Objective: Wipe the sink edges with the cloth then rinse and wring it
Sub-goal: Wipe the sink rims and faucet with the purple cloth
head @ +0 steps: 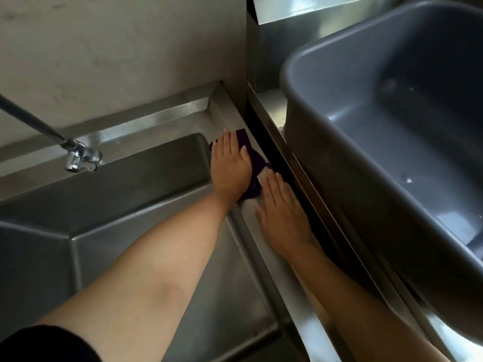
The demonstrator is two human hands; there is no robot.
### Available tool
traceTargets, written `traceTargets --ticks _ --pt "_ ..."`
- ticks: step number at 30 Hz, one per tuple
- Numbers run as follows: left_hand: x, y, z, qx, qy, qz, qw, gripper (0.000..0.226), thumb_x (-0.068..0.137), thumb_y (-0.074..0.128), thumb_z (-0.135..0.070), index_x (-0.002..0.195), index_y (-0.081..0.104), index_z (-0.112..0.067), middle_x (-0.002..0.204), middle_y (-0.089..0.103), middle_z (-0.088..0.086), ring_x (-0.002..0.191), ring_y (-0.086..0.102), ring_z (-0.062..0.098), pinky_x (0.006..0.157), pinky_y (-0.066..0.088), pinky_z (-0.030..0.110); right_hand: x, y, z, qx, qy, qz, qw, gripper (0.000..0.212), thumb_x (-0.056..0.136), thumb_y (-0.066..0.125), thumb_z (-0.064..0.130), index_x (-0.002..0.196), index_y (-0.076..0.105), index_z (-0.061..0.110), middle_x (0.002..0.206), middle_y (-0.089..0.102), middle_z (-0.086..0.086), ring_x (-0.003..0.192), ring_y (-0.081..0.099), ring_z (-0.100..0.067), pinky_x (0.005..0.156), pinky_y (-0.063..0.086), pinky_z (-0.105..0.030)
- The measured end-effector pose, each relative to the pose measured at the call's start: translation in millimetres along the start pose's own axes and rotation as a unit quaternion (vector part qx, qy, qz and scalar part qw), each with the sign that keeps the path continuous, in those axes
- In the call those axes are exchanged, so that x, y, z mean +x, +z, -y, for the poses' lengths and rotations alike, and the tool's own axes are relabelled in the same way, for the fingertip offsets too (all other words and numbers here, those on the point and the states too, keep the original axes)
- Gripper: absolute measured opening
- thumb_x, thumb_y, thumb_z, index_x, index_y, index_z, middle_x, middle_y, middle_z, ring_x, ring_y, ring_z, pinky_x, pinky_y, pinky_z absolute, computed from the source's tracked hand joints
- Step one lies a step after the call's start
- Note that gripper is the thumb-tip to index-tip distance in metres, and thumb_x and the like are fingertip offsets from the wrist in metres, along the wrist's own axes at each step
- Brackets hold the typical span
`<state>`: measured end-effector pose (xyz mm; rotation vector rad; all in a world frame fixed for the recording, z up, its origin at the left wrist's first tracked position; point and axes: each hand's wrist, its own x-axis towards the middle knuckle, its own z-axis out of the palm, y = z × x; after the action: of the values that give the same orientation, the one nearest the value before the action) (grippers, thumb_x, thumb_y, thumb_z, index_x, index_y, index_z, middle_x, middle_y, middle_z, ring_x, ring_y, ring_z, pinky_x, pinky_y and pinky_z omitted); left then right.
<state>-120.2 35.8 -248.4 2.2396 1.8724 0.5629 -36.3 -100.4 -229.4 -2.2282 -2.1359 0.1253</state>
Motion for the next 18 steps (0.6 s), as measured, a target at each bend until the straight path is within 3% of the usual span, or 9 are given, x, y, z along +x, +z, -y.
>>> traceTargets --ticks 3,7,10,13,18 --pt "20 2 9 -0.005 0.004 -0.001 1.000 0.055 0.098 0.020 -0.029 0.146 0.027 -0.003 0.155 0.026 0.015 0.145 0.021 0.024 0.120 0.007 0.035 18 -1 5 -0.009 0.004 -0.001 1.000 0.061 0.095 0.023 0.036 0.144 0.026 0.000 0.153 0.025 -0.018 0.142 0.026 -0.029 0.113 0.014 -0.037" --pt "39 5 17 -0.015 0.001 -0.004 1.000 0.053 0.100 0.023 -0.028 0.147 0.027 -0.004 0.155 0.026 0.014 0.145 0.020 0.024 0.120 0.006 0.035 43 2 7 0.004 -0.012 -0.015 1.000 0.061 0.098 0.023 0.036 0.148 0.009 0.003 0.158 0.008 -0.015 0.147 0.007 -0.025 0.115 0.000 -0.032" --pt "44 7 20 -0.014 0.005 -0.011 1.000 0.057 0.097 0.017 -0.031 0.145 0.030 -0.004 0.153 0.030 0.015 0.144 0.025 0.024 0.120 0.009 0.035 59 2 12 0.013 -0.009 -0.022 1.000 0.063 0.095 0.014 0.038 0.148 0.011 0.002 0.157 0.011 -0.015 0.146 0.009 -0.025 0.117 0.003 -0.032" --pt "53 7 25 -0.017 0.003 -0.021 1.000 0.066 0.092 0.008 -0.035 0.145 0.031 -0.004 0.153 0.031 0.014 0.144 0.026 0.024 0.119 0.008 0.035 74 2 15 0.036 -0.015 0.003 0.999 0.060 0.099 0.021 0.035 0.149 0.003 0.006 0.159 0.000 -0.012 0.147 -0.002 -0.021 0.117 -0.003 -0.030" --pt "68 9 30 -0.024 -0.001 -0.003 1.000 0.053 0.100 0.021 -0.028 0.148 0.024 -0.005 0.157 0.022 0.013 0.146 0.016 0.022 0.119 0.002 0.034 106 -2 17 0.054 -0.014 -0.007 0.998 0.059 0.100 0.025 0.032 0.149 0.001 0.008 0.159 -0.002 -0.010 0.147 -0.004 -0.019 0.118 -0.003 -0.031"
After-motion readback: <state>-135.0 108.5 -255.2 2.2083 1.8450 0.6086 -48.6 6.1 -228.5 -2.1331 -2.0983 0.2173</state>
